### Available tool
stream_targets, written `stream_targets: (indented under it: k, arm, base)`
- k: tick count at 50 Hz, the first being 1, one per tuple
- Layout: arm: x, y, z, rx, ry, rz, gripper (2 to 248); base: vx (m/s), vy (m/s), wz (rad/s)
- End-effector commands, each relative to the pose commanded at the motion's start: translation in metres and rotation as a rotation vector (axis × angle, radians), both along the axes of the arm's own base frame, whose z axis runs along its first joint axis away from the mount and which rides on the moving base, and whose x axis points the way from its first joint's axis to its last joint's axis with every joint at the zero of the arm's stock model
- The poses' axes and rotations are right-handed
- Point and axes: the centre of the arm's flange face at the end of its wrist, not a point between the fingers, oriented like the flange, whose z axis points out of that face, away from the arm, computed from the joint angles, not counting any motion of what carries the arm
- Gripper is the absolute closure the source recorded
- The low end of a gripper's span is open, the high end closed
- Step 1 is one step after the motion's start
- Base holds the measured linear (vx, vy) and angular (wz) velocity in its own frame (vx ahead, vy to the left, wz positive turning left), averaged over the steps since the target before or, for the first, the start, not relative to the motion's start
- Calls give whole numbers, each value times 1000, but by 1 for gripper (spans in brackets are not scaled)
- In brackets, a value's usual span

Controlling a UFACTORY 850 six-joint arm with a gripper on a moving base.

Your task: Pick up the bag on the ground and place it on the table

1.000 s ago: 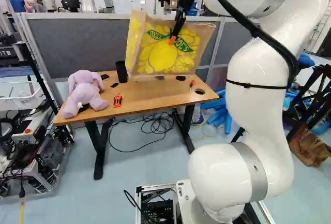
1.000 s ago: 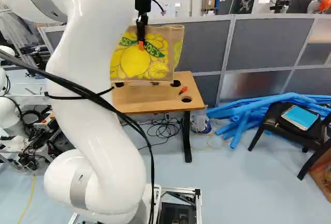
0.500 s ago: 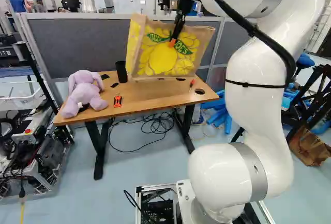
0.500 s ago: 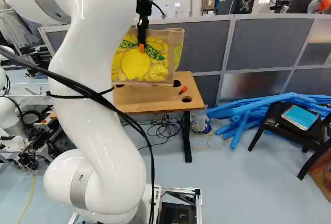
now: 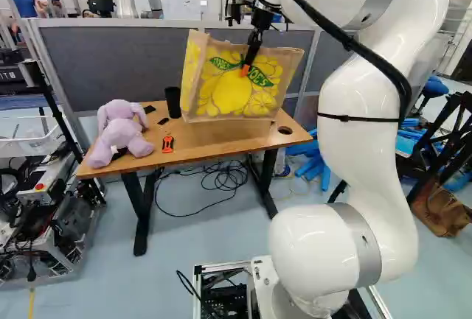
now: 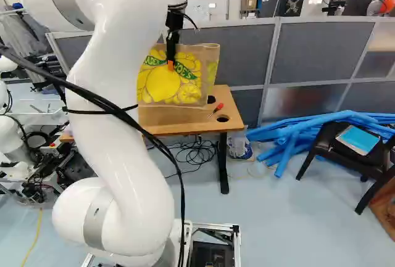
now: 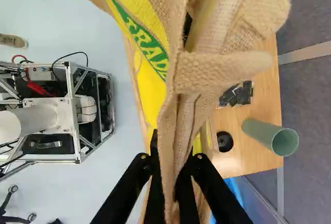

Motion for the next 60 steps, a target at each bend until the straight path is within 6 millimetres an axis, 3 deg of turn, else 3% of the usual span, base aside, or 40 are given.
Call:
stream_targets:
  k: [60]
  arm:
    - [44, -2, -97, -3, 85, -20, 227]
  base:
    - [0, 0, 0]
